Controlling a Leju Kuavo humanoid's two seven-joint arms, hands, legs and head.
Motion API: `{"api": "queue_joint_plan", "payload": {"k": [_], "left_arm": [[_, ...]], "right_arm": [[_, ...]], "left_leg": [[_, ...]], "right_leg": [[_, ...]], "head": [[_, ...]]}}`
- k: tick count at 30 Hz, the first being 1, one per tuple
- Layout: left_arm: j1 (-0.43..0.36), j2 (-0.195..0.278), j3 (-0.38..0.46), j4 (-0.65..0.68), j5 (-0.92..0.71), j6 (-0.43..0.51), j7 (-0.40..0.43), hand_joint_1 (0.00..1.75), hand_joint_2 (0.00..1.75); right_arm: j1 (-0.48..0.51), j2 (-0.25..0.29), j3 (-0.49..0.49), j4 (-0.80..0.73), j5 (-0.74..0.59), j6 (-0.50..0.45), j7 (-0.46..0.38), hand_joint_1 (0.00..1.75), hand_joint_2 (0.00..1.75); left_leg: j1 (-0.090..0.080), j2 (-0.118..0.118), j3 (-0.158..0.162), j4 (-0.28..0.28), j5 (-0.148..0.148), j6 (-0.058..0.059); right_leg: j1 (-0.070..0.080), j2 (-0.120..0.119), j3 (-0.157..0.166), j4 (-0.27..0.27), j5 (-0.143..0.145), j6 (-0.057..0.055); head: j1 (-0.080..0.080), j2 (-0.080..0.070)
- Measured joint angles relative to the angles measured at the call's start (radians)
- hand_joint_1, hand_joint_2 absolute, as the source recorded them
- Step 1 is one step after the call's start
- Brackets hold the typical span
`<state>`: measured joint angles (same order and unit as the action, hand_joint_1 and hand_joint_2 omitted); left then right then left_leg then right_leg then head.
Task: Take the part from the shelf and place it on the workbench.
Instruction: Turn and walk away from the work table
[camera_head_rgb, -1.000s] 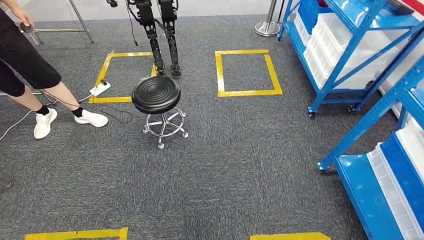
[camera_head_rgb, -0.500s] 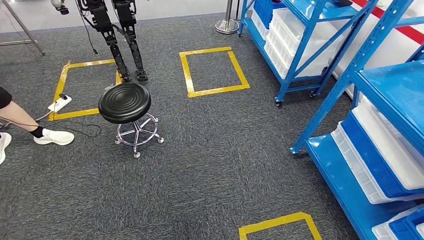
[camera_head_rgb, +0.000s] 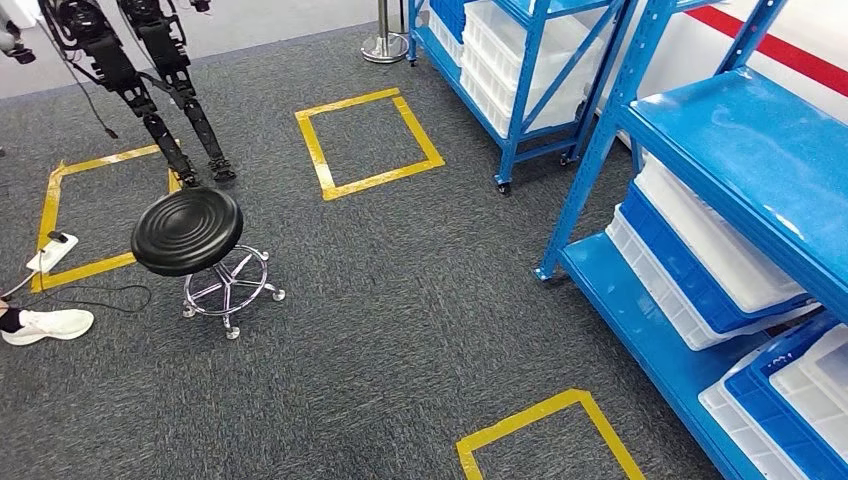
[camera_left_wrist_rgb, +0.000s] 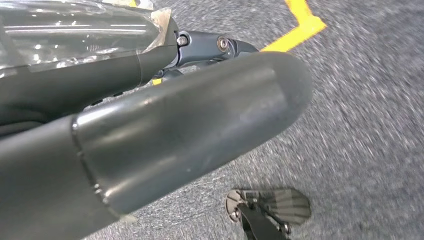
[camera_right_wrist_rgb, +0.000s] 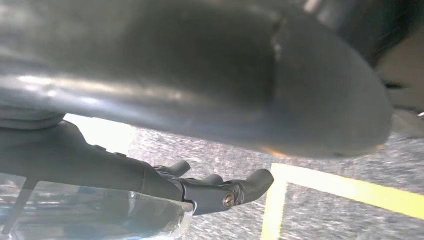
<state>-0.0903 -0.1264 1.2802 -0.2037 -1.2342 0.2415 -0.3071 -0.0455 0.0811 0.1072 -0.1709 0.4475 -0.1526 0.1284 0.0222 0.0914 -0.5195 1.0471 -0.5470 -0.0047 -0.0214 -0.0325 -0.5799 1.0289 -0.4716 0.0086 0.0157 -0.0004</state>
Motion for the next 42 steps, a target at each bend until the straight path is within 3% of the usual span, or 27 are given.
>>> {"api": "queue_joint_plan", "payload": {"k": [4,6,8,10,12,14,16,18,19,20,21,23,25,26,28,29,31,32,34,35,36,37,39,41,42], "left_arm": [[0.0,0.0,0.0,0.0,0.0,0.0,0.0,0.0,0.0],[0.003,0.0,0.0,0.0,-0.001,0.0,0.0,0.0,0.0],[0.007,0.0,0.0,0.0,-0.002,0.0,0.0,0.0,0.0],[0.007,0.0,0.0,0.0,-0.002,0.0,0.001,0.0,0.0],[0.005,0.0,0.0,0.0,-0.002,0.001,0.002,0.0,0.0],[0.003,0.0,0.0,0.0,-0.003,0.001,0.002,0.0,0.0],[0.004,0.0,0.0,0.0,-0.004,0.001,0.003,0.0,0.0],[0.007,0.001,0.0,0.0,-0.004,0.002,0.005,0.0,0.0],[0.007,0.001,0.0,0.0,-0.004,0.002,0.005,0.0,0.0],[0.007,0.001,0.0,0.0,-0.004,0.002,0.006,0.0,0.0],[0.007,0.001,0.0,0.0,-0.004,0.002,0.006,0.0,0.0],[0.007,0.001,0.0,0.0,-0.004,0.001,0.006,0.0,0.0],[0.006,0.002,0.0,0.0,-0.004,0.001,0.006,0.0,0.0],[0.005,0.002,0.0,0.0,-0.004,0.001,0.006,0.0,0.0],[0.0,0.001,0.0,0.0,-0.004,0.001,0.007,0.0,0.0],[-0.003,0.001,0.0,0.0,-0.004,0.001,0.008,0.0,0.0],[-0.002,-0.001,0.0,0.0,-0.005,0.0,0.009,0.0,0.0],[-0.001,-0.001,-0.001,0.0,-0.006,0.0,0.01,0.0,0.0],[0.004,-0.002,-0.001,0.0,-0.008,-0.001,0.01,0.0,0.0],[0.005,-0.002,0.0,0.0,-0.009,-0.002,0.009,0.0,0.0],[0.005,-0.002,0.0,0.0,-0.01,-0.003,0.006,0.0,0.0],[0.005,-0.002,0.0,0.0,-0.012,-0.004,0.003,0.0,0.0],[0.005,-0.001,0.0,0.0,-0.014,-0.008,-0.001,0.0,0.0],[0.005,0.001,-0.001,0.0,-0.014,-0.01,-0.002,0.0,0.0],[0.004,0.002,-0.001,0.0,-0.015,-0.01,-0.003,0.0,0.0]], "right_arm": [[0.0,0.0,0.0,0.0,0.0,0.0,0.0,0.0,0.0],[0.0,0.0,0.0,0.0,0.0,0.0,0.0,0.0,0.0],[0.001,0.001,0.0,0.0,0.0,0.0,-0.001,0.0,0.0],[0.001,0.002,0.0,0.0,0.0,0.0,-0.002,0.0,0.0],[0.003,0.002,0.0,0.0,0.0,0.0,-0.003,0.0,0.0],[0.006,0.002,0.0,0.0,0.0,0.0,-0.004,0.0,0.0],[0.004,0.001,0.0,0.0,0.0,0.0,-0.004,0.0,0.0],[0.001,0.001,0.0,0.0,0.0,0.0,-0.004,0.0,0.0],[0.001,0.001,0.0,0.0,0.001,0.0,-0.003,0.0,0.0],[0.001,0.0,0.0,0.0,0.001,0.0,-0.003,0.0,0.0],[0.001,0.0,0.0,0.0,0.002,0.0,-0.002,0.0,0.0],[0.001,0.0,0.0,0.0,0.002,0.0,-0.002,0.0,0.0],[-0.001,0.001,0.0,0.0,0.002,0.0,-0.001,0.0,0.0],[-0.002,0.001,0.0,0.0,0.002,0.0,-0.001,0.0,0.0],[0.0,0.0,0.0,0.0,0.004,0.0,-0.002,0.0,0.0],[0.001,0.0,0.0,0.0,0.005,0.0,-0.002,0.0,0.0],[0.0,-0.001,0.0,0.0,0.007,0.0,-0.002,0.0,0.0],[-0.001,-0.001,0.0,0.0,0.007,0.0,-0.002,0.0,0.0],[-0.002,0.0,0.0,0.0,0.008,0.0,-0.003,0.0,0.0],[-0.002,0.0,0.0,0.0,0.008,0.0,-0.003,0.0,0.0],[-0.001,-0.001,0.0,0.0,0.007,0.0,-0.003,0.0,0.0],[0.0,-0.001,0.0,0.0,0.006,0.0,-0.003,0.0,0.0],[0.0,0.0,0.0,0.0,0.004,-0.001,-0.003,0.0,0.0],[-0.001,0.003,0.0,0.0,0.002,-0.003,-0.003,0.0,0.0],[0.0,0.005,0.0,0.0,0.001,-0.005,-0.003,0.0,0.0]], "left_leg": [[0.001,-0.026,-0.009,0.023,-0.017,-0.001],[0.001,-0.063,-0.059,0.124,-0.065,0.001],[0.002,-0.122,-0.063,0.106,-0.035,0.009],[-0.001,-0.153,-0.022,0.001,0.028,0.018],[-0.007,-0.138,-0.018,-0.009,0.03,0.027],[-0.007,-0.116,-0.013,-0.023,0.04,0.042],[-0.006,-0.091,-0.011,-0.032,0.047,0.052],[-0.007,-0.062,-0.013,-0.032,0.046,0.055],[-0.007,-0.048,-0.013,-0.032,0.045,0.054],[-0.007,-0.035,-0.014,-0.032,0.044,0.052],[-0.006,-0.023,-0.012,-0.032,0.042,0.049],[-0.006,0.0,-0.005,-0.03,0.035,0.037],[-0.009,0.019,0.003,-0.028,0.026,0.022],[-0.01,0.029,0.007,-0.029,0.024,0.015],[-0.002,0.042,0.017,-0.032,0.02,0.002],[0.003,0.027,0.018,-0.024,0.01,-0.004],[0.008,-0.033,-0.01,0.045,-0.039,-0.01],[0.008,-0.064,-0.04,0.108,-0.073,-0.009],[0.007,-0.088,-0.104,0.224,-0.113,-0.004],[0.006,-0.092,-0.121,0.245,-0.107,0.0],[0.005,-0.095,-0.12,0.226,-0.08,0.005],[0.003,-0.104,-0.104,0.177,-0.041,0.012],[-0.001,-0.148,-0.059,0.055,0.029,0.027],[-0.007,-0.174,-0.037,-0.003,0.047,0.034],[-0.01,-0.167,-0.035,-0.01,0.046,0.037]], "right_leg": [[0.0,0.006,0.0,0.0,0.001,-0.005],[0.004,0.03,-0.001,0.001,0.003,-0.016],[0.013,0.088,0.001,0.003,0.004,-0.021],[0.018,0.135,0.0,0.005,0.007,-0.014],[0.016,0.15,-0.009,0.003,0.011,-0.001],[0.015,0.122,-0.024,0.021,0.003,0.006],[0.014,0.072,-0.066,0.104,-0.041,0.003],[0.008,0.052,-0.126,0.223,-0.092,0.004],[0.004,0.048,-0.143,0.258,-0.1,0.009],[-0.001,0.044,-0.14,0.258,-0.095,0.018],[-0.005,0.036,-0.119,0.221,-0.077,0.029],[-0.01,-0.008,-0.044,0.091,-0.034,0.046],[-0.007,-0.042,-0.001,0.014,-0.012,0.041],[-0.003,-0.043,-0.001,0.008,-0.01,0.033],[-0.001,-0.017,-0.003,0.005,-0.008,0.016],[-0.002,-0.005,-0.001,0.003,-0.008,0.009],[-0.005,0.018,0.006,-0.001,-0.003,-0.007],[-0.001,0.03,0.005,-0.001,-0.002,-0.012],[0.007,0.06,0.005,0.0,-0.001,-0.018],[0.011,0.075,0.006,0.0,-0.002,-0.018],[0.014,0.091,0.008,0.0,-0.002,-0.018],[0.015,0.105,0.011,0.0,-0.001,-0.018],[0.018,0.131,0.012,0.001,-0.001,-0.017],[0.019,0.152,0.007,0.002,0.0,-0.013],[0.019,0.162,0.001,0.001,0.002,-0.008]], "head": [[-0.003,0.0],[-0.005,0.0],[-0.006,0.0],[-0.006,0.0],[-0.006,0.0],[-0.004,0.0],[-0.002,0.0],[-0.001,0.0],[-0.001,0.0],[-0.001,0.0],[-0.001,0.0],[0.001,0.0],[-0.003,0.0],[-0.005,0.0],[-0.01,0.0],[-0.011,0.0],[-0.016,0.0],[-0.018,0.0],[-0.019,0.0],[-0.019,0.0],[-0.019,0.0],[-0.019,0.0],[-0.018,0.0],[-0.019,0.0],[-0.019,0.0]]}}
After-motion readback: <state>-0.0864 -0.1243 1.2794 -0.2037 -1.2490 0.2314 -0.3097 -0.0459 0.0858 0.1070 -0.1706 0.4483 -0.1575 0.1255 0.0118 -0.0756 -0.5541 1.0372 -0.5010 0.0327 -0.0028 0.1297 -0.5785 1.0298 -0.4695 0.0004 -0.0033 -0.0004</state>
